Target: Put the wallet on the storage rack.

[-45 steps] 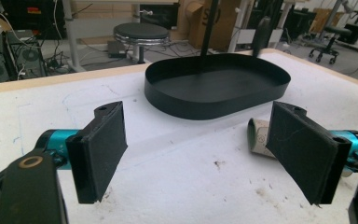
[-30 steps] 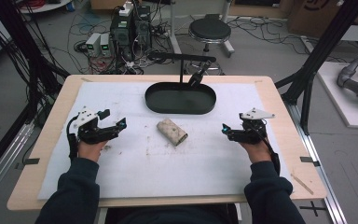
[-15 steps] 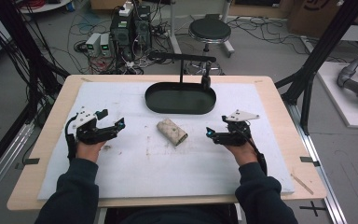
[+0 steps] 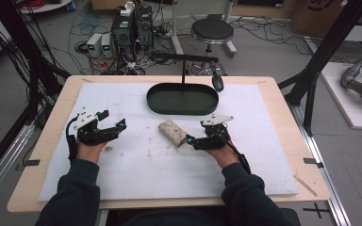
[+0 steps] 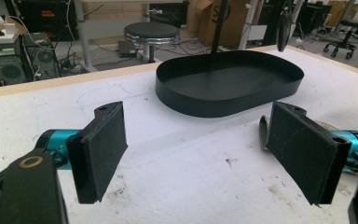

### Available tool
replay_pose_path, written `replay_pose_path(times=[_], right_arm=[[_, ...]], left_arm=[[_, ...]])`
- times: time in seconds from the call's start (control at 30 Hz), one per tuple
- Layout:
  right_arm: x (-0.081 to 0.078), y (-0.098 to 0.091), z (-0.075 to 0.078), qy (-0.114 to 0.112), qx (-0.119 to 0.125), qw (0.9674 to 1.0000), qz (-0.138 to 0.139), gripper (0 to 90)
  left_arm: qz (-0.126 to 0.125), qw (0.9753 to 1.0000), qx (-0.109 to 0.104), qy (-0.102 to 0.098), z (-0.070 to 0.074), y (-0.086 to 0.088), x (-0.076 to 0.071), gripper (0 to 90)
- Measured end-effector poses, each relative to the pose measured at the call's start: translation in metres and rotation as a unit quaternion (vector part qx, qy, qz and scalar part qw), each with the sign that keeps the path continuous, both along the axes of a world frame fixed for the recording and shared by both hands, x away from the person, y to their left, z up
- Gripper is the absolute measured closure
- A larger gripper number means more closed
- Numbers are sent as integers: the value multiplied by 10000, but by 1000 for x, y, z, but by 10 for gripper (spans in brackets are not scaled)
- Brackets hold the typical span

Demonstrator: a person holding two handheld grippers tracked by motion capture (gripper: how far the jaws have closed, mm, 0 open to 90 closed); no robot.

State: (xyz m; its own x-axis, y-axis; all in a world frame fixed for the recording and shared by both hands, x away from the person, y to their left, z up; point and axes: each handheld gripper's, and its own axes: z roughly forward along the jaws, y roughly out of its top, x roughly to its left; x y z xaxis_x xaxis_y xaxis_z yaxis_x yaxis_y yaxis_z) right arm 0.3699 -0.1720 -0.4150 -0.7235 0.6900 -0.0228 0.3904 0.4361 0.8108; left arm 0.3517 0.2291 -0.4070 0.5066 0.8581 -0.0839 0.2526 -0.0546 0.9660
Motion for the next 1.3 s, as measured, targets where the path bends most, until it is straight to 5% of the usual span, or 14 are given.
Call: replay_pose_path(times=[0.37, 0.6, 0.67, 0.9, 1.3], right_arm=[[11, 47, -20, 315, -342, 9986, 240, 196], [18, 59, -33, 445, -779, 9957, 229, 209], [20, 58, -34, 607, -681, 9956, 230, 250], [21, 54, -30, 662, -607, 9959, 139, 358], [20, 42, -20, 605, -535, 9967, 28, 382]], left_arm=[[-13, 10000, 6, 27, 0, 0, 1, 198], [-20, 10000, -6, 35, -1, 1, 1, 198], [-12, 10000, -8, 38, -1, 1, 1, 198], [-11, 10000, -8, 33, -1, 0, 1, 198], [2, 10000, -12, 52, -1, 1, 1, 198]])
